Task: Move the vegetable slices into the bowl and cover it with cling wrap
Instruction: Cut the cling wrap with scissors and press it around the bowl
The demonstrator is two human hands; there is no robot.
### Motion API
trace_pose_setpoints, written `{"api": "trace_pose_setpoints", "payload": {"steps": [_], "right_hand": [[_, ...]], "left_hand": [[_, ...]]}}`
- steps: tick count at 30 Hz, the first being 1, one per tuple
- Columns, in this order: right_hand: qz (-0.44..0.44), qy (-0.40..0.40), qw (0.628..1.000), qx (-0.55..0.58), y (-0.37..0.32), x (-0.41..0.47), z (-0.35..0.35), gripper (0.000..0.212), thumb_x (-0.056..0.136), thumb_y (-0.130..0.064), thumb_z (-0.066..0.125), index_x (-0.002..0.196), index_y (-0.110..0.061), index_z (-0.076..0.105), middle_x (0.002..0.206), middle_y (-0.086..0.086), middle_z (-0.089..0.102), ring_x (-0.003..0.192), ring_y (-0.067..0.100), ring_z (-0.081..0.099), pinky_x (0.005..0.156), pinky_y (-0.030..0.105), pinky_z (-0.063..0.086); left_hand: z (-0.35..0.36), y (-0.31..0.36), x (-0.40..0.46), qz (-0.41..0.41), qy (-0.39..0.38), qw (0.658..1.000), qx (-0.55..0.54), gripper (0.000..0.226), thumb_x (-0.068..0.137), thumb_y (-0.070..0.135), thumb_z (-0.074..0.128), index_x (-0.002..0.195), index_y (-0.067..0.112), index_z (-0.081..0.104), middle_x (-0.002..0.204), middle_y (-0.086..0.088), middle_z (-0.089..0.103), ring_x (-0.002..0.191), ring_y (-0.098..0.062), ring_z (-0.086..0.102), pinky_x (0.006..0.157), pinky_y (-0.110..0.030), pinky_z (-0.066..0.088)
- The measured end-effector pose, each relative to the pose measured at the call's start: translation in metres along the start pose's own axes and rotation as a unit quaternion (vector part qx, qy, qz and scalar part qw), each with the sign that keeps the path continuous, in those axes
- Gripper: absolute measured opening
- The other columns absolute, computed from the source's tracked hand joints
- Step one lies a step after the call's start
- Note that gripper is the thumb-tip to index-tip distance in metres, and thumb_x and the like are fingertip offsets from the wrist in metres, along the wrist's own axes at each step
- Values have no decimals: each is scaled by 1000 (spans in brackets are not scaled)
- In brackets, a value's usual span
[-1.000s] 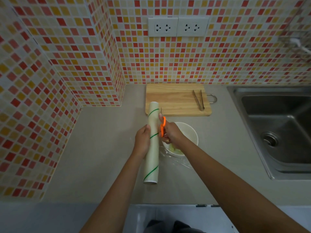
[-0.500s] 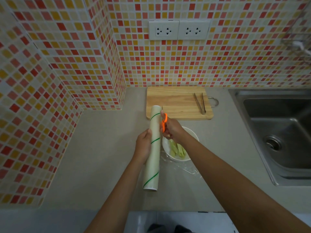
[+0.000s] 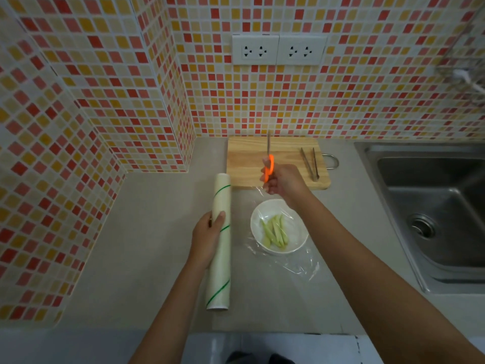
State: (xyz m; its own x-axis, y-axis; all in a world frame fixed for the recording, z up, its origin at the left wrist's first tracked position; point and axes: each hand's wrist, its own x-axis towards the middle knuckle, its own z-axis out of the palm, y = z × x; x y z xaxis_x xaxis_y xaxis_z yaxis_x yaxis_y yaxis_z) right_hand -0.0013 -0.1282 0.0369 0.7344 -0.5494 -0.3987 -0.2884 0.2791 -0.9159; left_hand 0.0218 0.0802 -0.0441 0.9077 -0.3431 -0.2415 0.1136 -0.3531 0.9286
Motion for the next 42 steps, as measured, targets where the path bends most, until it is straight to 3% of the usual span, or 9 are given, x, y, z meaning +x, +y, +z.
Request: {"api": "trace_pose_setpoints", "payload": {"steps": [3,7,9,12,20,26,35,38,42], "right_hand": [[-44,83,995,-32,3,-17,-39,23,89,-28,63,77,-10,69,54,4,64,31,13,55,32,16,36],[-68,214,927,-299,40,-44,-93,46,88,-45,55,58,-11,58,48,6,60,35,13,59,48,24,42],[-34,243,890,-385,67,-51,-111,47,89,-42,52,60,-7,56,56,16,63,55,27,67,60,30,48],[13,257,847,-466,103,-56,-128,44,91,-37,51,82,3,66,88,25,68,87,39,65,76,35,48],[50,241,822,-514,135,-62,-138,37,91,-32,49,92,2,65,101,22,65,94,38,64,81,37,49],[39,229,806,-544,140,-62,-140,35,90,-32,48,96,0,63,101,20,64,93,37,64,77,36,49],[39,235,772,-589,134,-61,-142,34,83,-37,57,99,-8,58,101,13,65,93,34,66,74,33,47],[-11,258,788,-559,129,-58,-142,26,91,-31,52,96,-7,59,100,14,66,91,35,65,69,32,42],[-138,251,879,-381,118,-53,-126,30,98,-28,44,95,-5,63,95,14,67,89,34,63,75,37,46]], "left_hand": [[-8,-12,4,32,31,993,105,33,93,27,55,87,-5,62,85,-32,63,72,-29,59,64,-35,43],[-3,-27,1,10,37,974,223,38,96,29,49,110,-6,54,109,-31,50,100,-40,53,87,-39,42],[3,-32,-3,16,43,966,252,38,97,29,48,111,-7,51,112,-30,46,99,-41,52,87,-39,41],[11,-34,-4,27,54,957,283,38,96,27,50,111,-8,50,111,-30,45,99,-42,50,86,-42,42],[20,-33,-8,26,79,930,358,47,96,28,48,127,-6,43,120,-28,44,112,-42,41,87,-47,41],[13,-36,-5,25,93,876,473,49,96,40,42,123,0,50,121,-22,56,116,-37,45,89,-46,37],[10,-37,-4,-8,80,911,404,72,97,48,35,146,-3,23,138,-27,40,127,-39,37,99,-50,37],[9,-37,-5,-16,87,914,396,70,97,47,35,145,-2,27,136,-28,42,125,-41,38,98,-50,38],[11,-28,-10,13,159,904,396,59,96,44,40,139,3,41,130,-24,49,119,-40,43,95,-50,38]]}}
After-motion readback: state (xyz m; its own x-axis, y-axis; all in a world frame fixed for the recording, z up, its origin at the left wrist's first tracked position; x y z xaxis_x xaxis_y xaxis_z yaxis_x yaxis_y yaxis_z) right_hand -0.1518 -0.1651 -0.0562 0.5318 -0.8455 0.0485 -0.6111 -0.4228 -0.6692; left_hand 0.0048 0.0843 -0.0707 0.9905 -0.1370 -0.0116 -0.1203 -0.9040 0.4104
